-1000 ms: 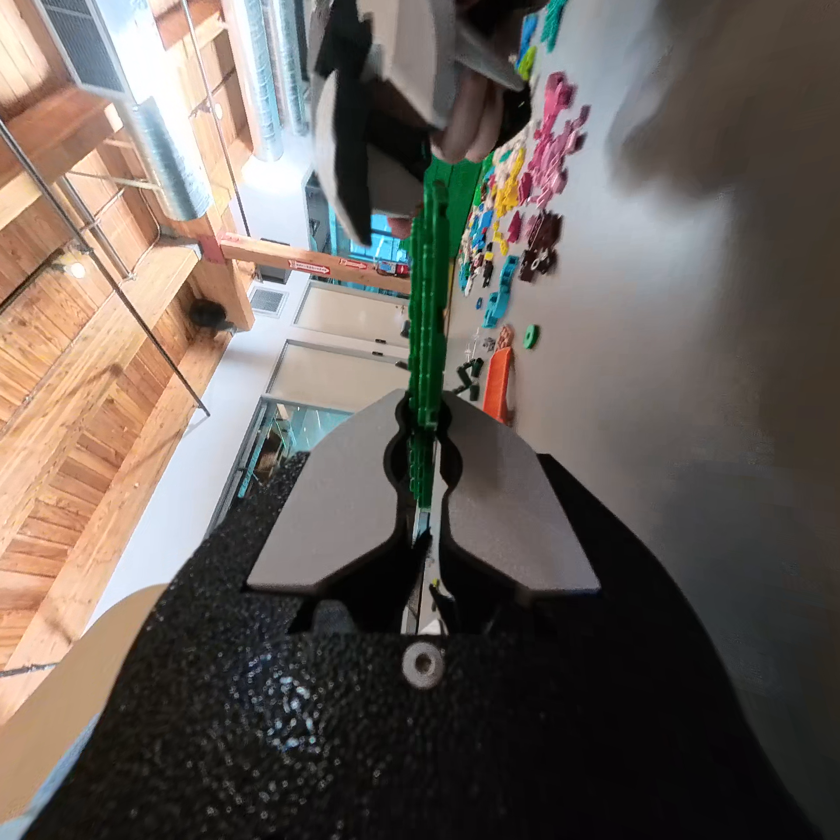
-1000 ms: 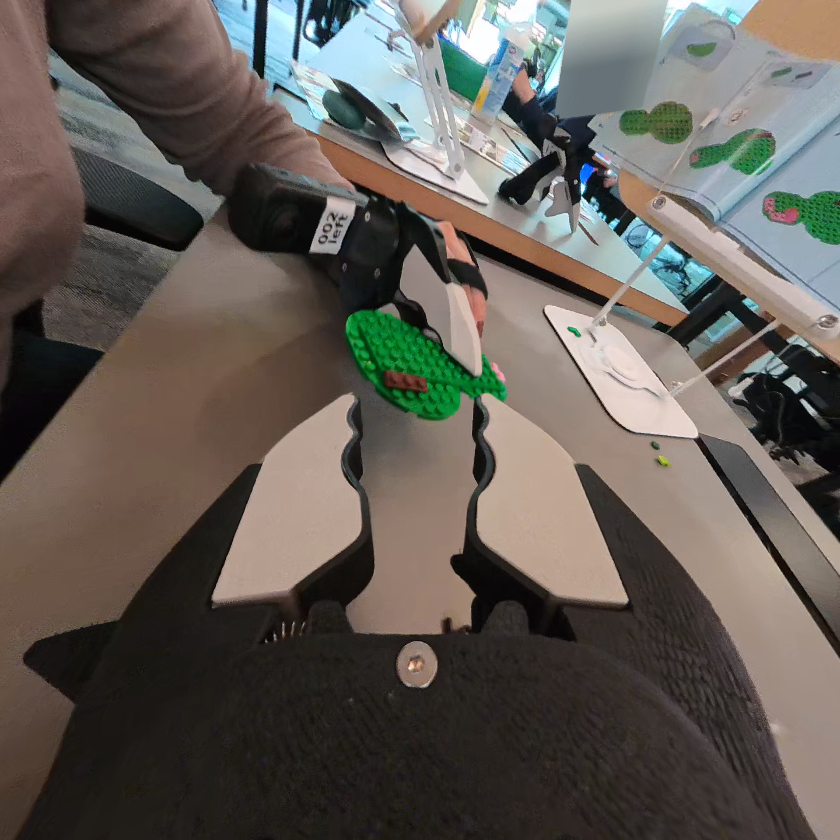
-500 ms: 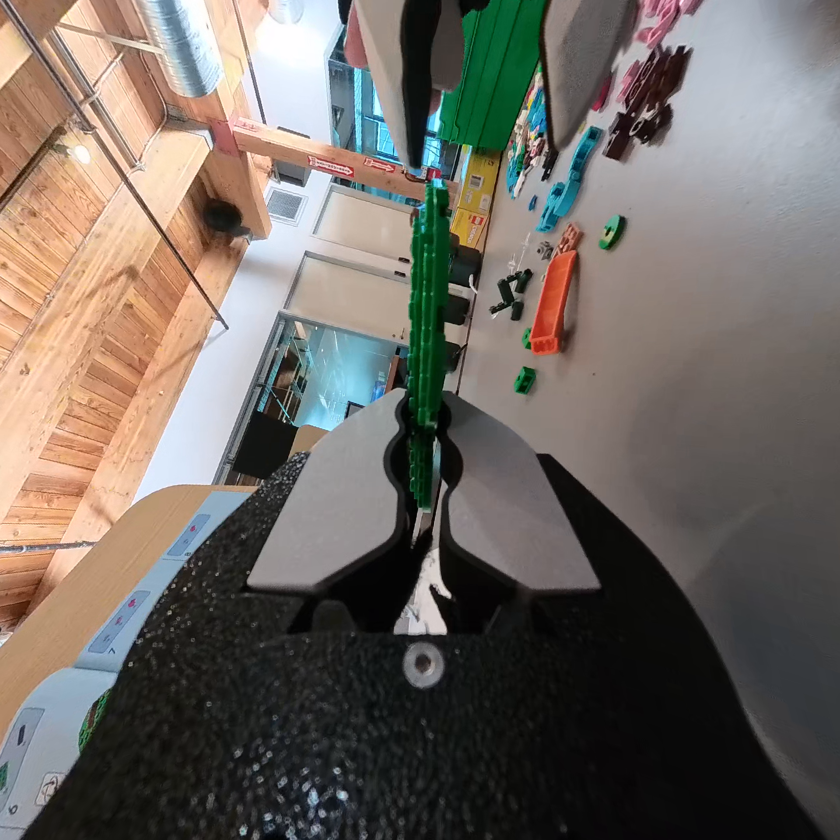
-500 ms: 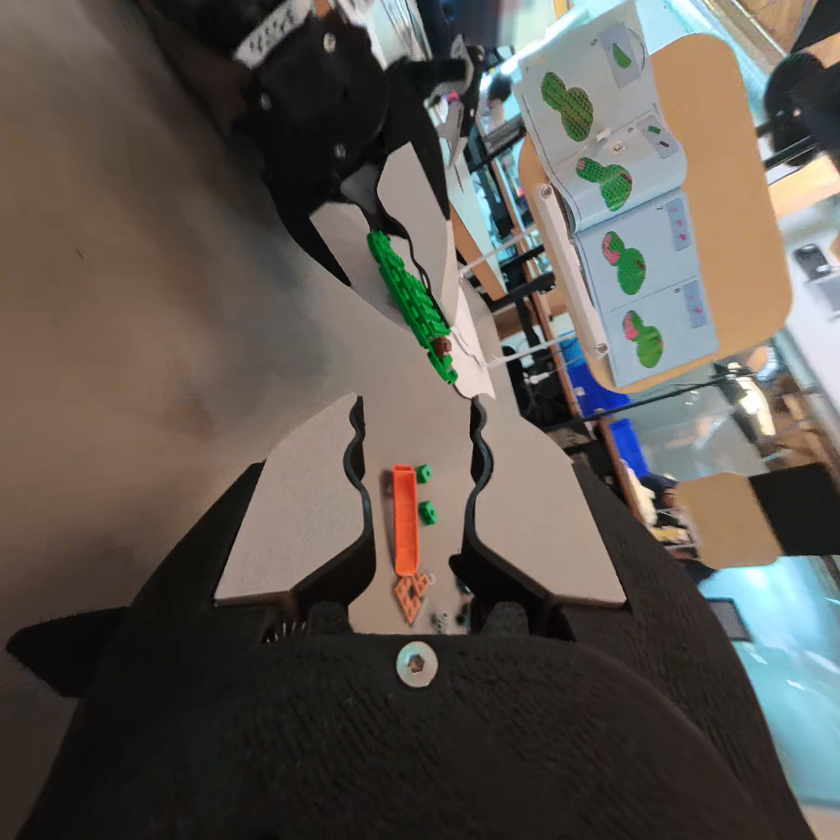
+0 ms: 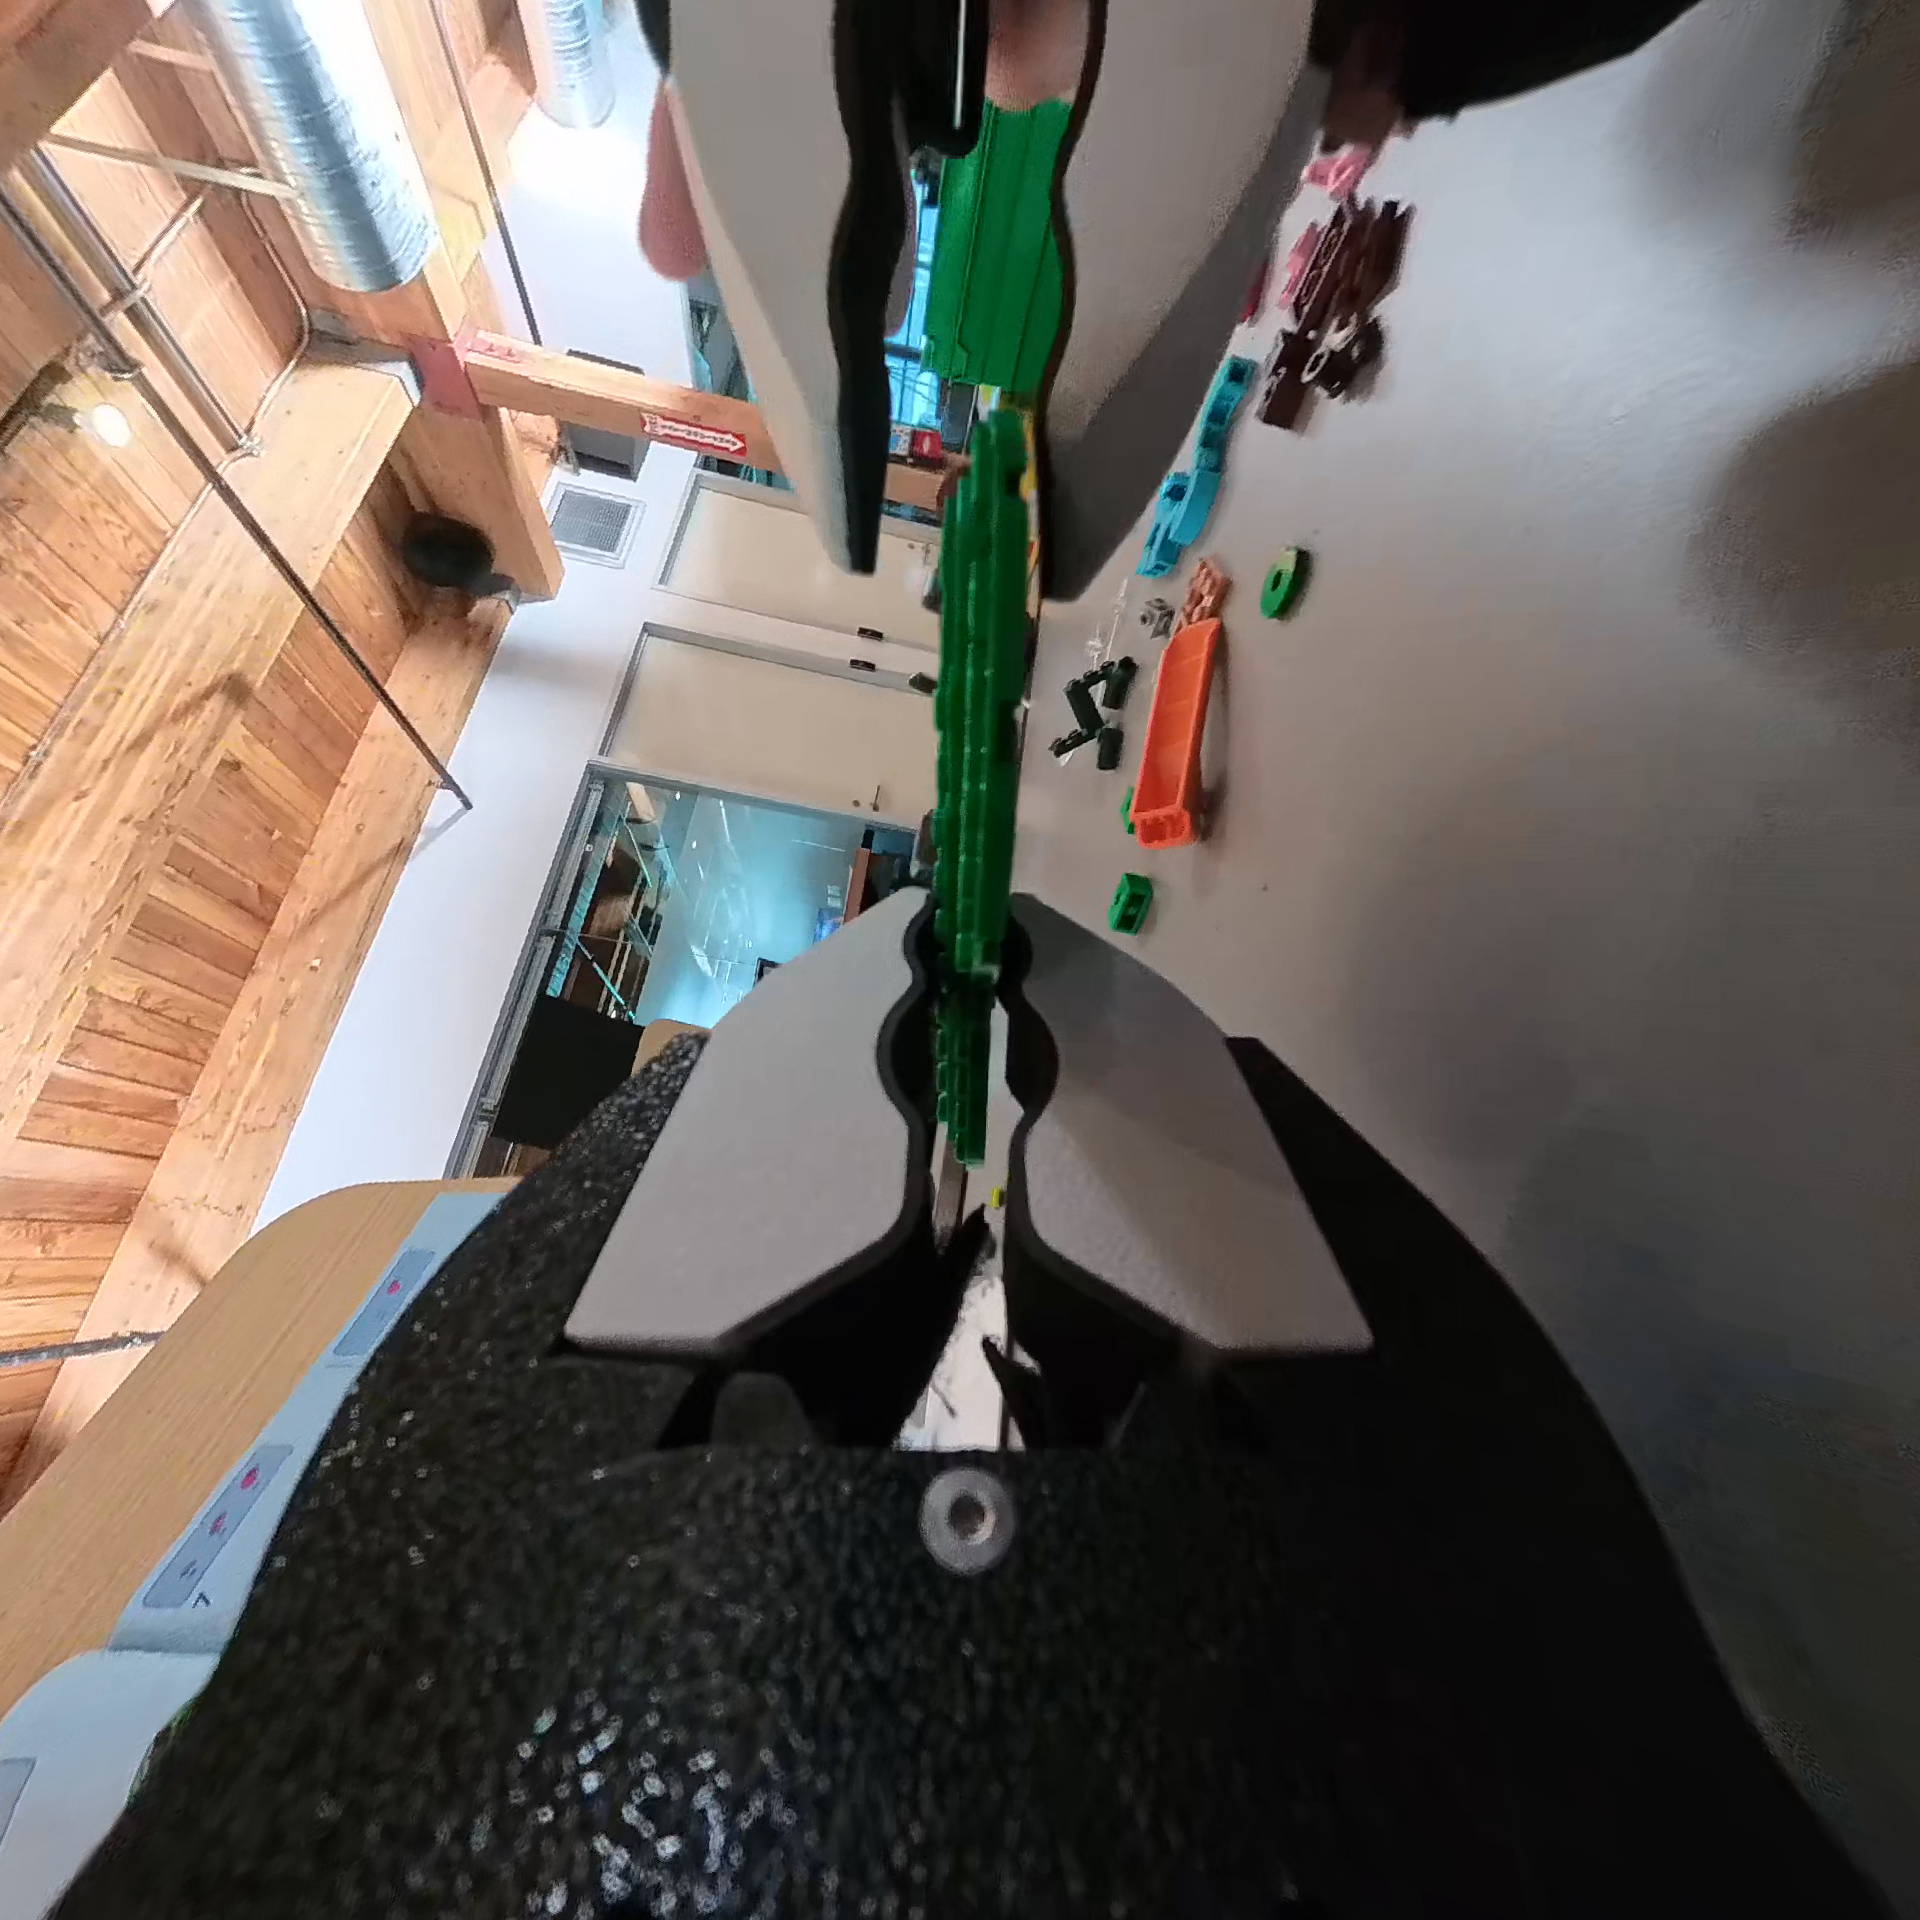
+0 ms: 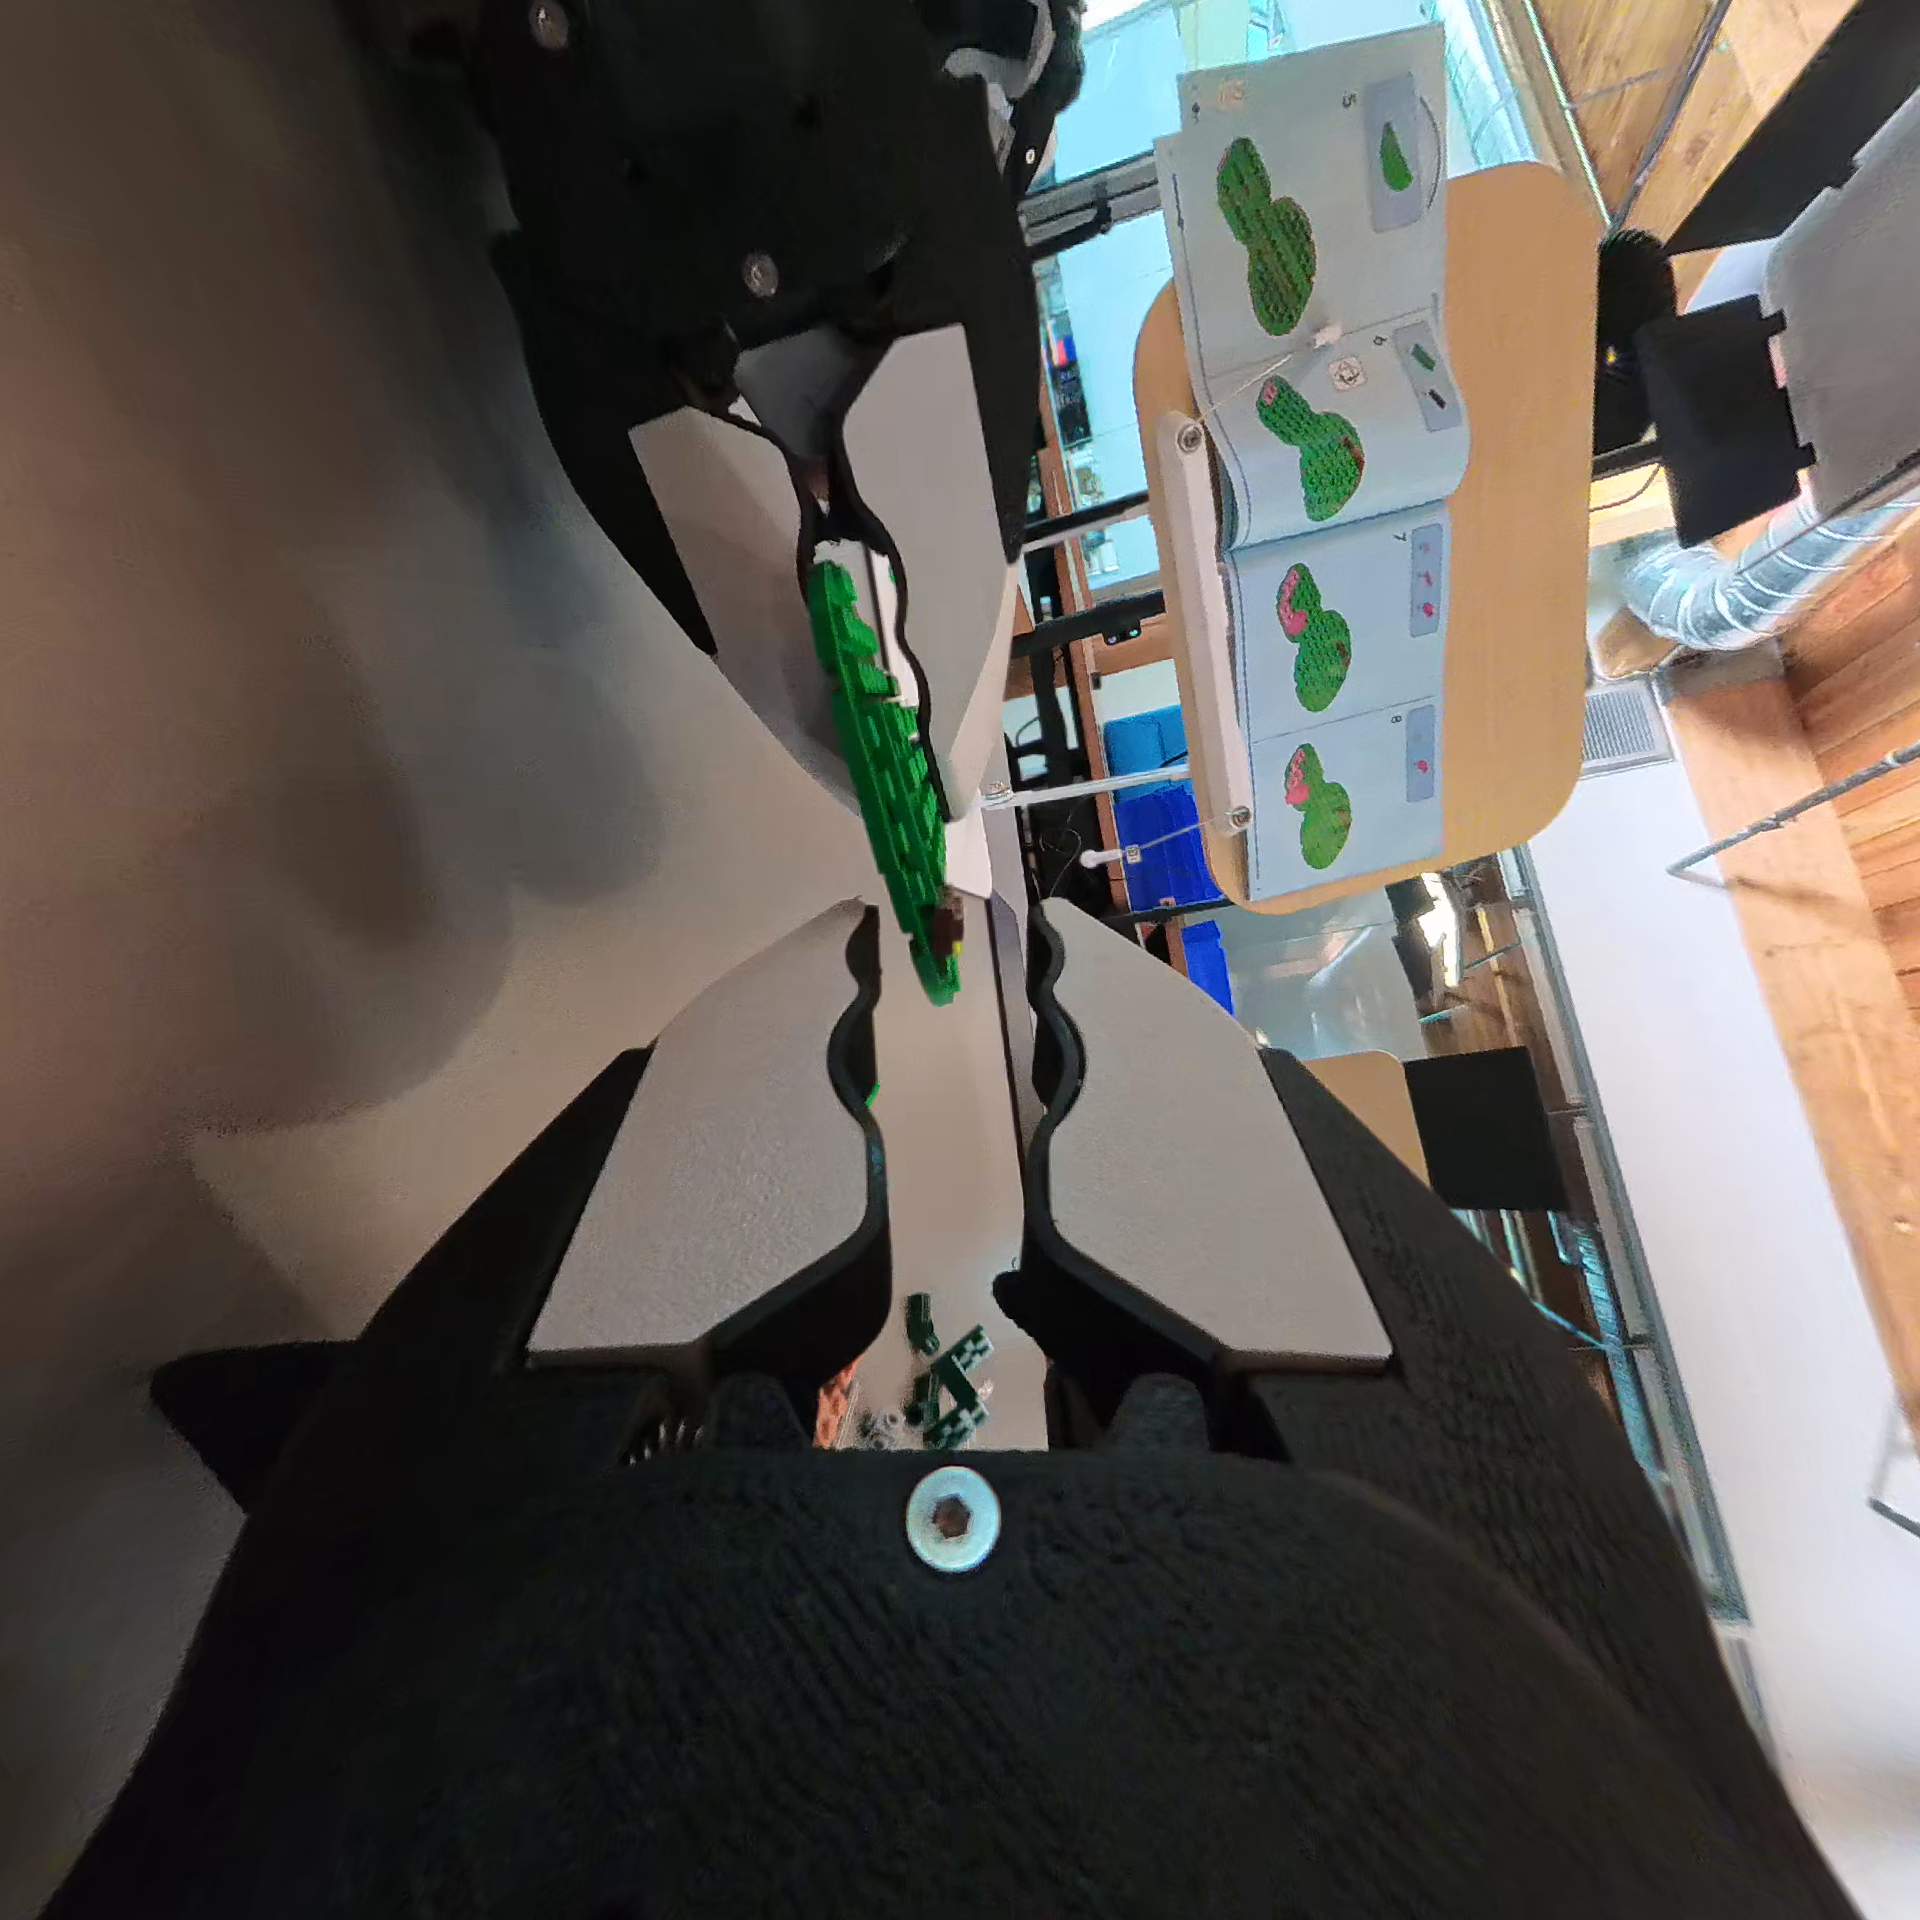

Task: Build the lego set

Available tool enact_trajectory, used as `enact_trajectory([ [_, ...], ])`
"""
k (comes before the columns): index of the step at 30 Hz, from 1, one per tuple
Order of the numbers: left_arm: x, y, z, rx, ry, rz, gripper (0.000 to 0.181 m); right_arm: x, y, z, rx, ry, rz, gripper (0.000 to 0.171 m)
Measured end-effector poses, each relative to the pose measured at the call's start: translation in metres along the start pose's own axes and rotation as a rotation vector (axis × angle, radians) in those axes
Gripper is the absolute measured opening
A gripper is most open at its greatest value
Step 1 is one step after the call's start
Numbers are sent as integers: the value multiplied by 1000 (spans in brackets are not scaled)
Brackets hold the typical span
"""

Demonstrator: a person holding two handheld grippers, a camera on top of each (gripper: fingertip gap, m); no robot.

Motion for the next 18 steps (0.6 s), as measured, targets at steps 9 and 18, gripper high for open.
enact_trajectory([
  [9,3,3,0,-24,9,-17,9,-1,-4,5,-13,-47,-49,10],
  [18,5,7,-2,-55,19,-11,9,0,-10,5,12,-42,-137,8],
])
Point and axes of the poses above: each gripper's, where its closed fingertips meet, z out along the fingers, x out of its top, y = z × x across the jaws, the point moved 2 cm from there along -z, back along the fingers, and after that the axes turned 5 degrees about -y, right-handed, at the moved point
